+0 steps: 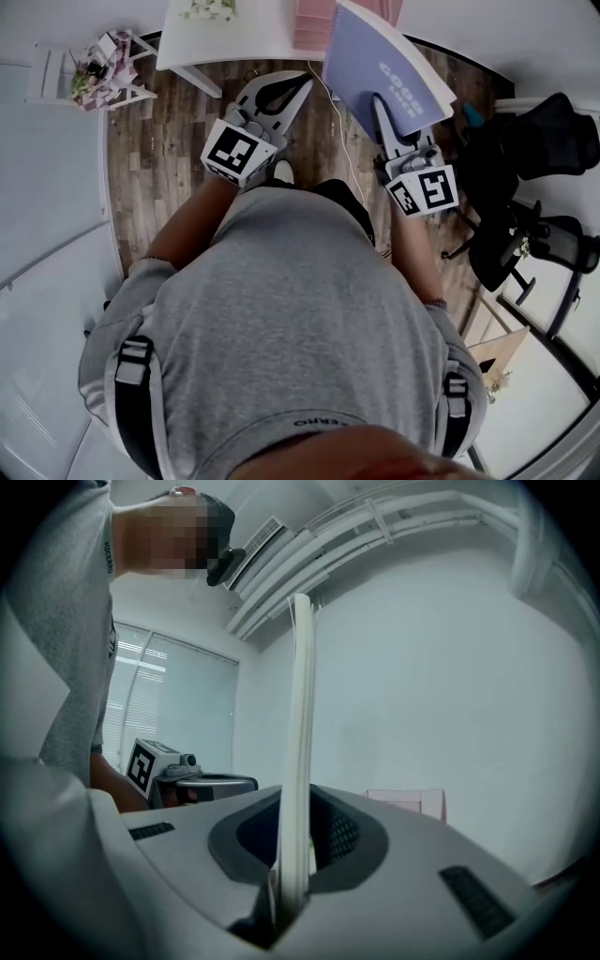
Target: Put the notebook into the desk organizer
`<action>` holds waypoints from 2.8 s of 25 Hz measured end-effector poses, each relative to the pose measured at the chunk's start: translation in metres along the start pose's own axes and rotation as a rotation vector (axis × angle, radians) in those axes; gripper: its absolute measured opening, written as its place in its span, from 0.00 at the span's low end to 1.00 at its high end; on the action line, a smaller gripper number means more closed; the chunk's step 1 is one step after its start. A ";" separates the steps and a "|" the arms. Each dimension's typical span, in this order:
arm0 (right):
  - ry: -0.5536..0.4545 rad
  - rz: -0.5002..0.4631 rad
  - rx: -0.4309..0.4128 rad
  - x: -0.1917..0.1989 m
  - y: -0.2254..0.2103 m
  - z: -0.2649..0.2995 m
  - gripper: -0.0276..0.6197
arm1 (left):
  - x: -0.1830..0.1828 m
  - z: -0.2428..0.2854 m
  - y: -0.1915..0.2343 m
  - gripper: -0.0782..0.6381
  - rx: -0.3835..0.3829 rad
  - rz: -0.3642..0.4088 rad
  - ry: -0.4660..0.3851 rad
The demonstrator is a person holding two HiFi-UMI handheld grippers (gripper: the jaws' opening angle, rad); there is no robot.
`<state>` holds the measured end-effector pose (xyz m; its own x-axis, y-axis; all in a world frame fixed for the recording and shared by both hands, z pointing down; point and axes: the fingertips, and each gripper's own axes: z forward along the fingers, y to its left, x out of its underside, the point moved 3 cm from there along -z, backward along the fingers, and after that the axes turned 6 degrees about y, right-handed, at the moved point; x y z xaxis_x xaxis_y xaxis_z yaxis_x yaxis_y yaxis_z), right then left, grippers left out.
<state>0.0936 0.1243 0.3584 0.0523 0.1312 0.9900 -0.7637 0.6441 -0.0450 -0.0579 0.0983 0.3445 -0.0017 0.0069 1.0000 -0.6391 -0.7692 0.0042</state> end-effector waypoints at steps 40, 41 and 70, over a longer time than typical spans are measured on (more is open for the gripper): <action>-0.026 0.035 -0.210 -0.034 -0.224 0.119 0.10 | -0.009 0.199 0.102 0.14 -0.218 0.019 0.036; -0.025 0.039 -0.220 -0.033 -0.228 0.122 0.10 | -0.008 0.201 0.102 0.14 -0.226 0.018 0.038; 0.142 0.427 -0.363 -0.034 -0.264 0.257 0.10 | -0.005 0.229 0.225 0.14 -0.233 0.074 0.032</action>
<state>0.1284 -0.2441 0.3707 -0.1073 0.5198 0.8475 -0.4673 0.7261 -0.5045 -0.0252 -0.2211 0.3416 -0.0773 -0.0209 0.9968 -0.7966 -0.5999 -0.0744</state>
